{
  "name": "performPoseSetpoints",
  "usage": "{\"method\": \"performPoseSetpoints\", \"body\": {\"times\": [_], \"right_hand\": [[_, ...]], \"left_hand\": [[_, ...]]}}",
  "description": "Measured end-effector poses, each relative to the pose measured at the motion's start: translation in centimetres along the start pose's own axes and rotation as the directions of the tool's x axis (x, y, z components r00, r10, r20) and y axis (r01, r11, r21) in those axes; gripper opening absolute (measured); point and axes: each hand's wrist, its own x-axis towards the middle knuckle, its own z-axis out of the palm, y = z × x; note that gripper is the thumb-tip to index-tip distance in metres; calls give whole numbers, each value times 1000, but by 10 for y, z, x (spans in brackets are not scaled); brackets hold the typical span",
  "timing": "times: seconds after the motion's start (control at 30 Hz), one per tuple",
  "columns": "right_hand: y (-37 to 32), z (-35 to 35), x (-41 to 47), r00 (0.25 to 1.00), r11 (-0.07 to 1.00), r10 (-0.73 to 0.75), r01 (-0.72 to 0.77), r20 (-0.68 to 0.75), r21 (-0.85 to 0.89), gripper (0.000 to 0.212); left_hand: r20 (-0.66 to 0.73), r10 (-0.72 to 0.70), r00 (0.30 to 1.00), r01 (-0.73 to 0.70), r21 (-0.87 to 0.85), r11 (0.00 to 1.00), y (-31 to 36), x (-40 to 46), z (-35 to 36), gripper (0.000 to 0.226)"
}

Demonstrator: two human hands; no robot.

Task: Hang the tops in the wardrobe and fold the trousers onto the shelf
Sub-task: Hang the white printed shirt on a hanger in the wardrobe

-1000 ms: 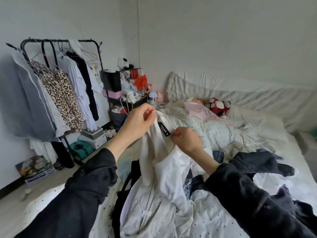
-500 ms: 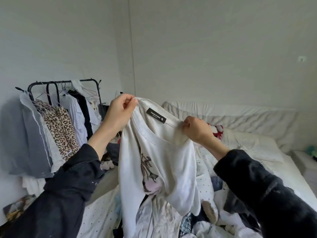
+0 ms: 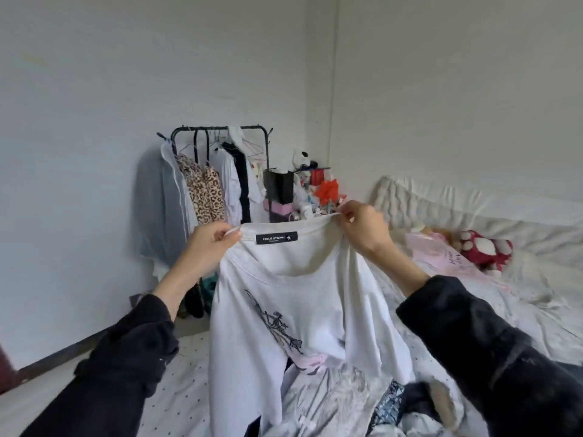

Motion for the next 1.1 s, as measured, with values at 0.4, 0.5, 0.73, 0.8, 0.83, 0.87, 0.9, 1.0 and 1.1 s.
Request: {"method": "performPoseSetpoints", "body": {"times": [0.4,0.5,0.73,0.8,0.83,0.87,0.9,1.0,1.1], "right_hand": [[-152,100,-112,813,830,-532,447,235,335,18],[-191,104,-154,754,766,-605,463,255,446,17],[-256,105,-309,487,597,-782,411,388,689,14],[-263,99,-356,378,570,-816,403,437,716,16],[-264,96,-369,341,567,-821,385,458,728,17],[-270,94,-393,283,545,-837,367,468,754,17],[-274,89,-409,237,536,-844,358,481,764,17],[-296,75,-465,57,460,-883,305,467,834,12],[-321,61,-509,-97,369,-909,267,405,890,11]], "left_hand": [[-546,-229,806,286,19,958,-47,-220,-138,20],[-597,-260,759,347,33,937,-37,-276,-170,16],[-726,-377,575,531,-19,847,18,-490,-197,18],[-747,-437,501,599,-65,798,37,-551,-192,18],[-750,-454,481,615,-81,784,43,-568,-190,19],[-777,-456,433,639,-93,764,55,-597,-187,20],[-802,-453,390,651,-108,751,62,-615,-186,21],[-871,-421,254,731,-112,673,96,-677,-190,22],[-915,-373,153,789,-114,604,125,-727,-197,22]]}}
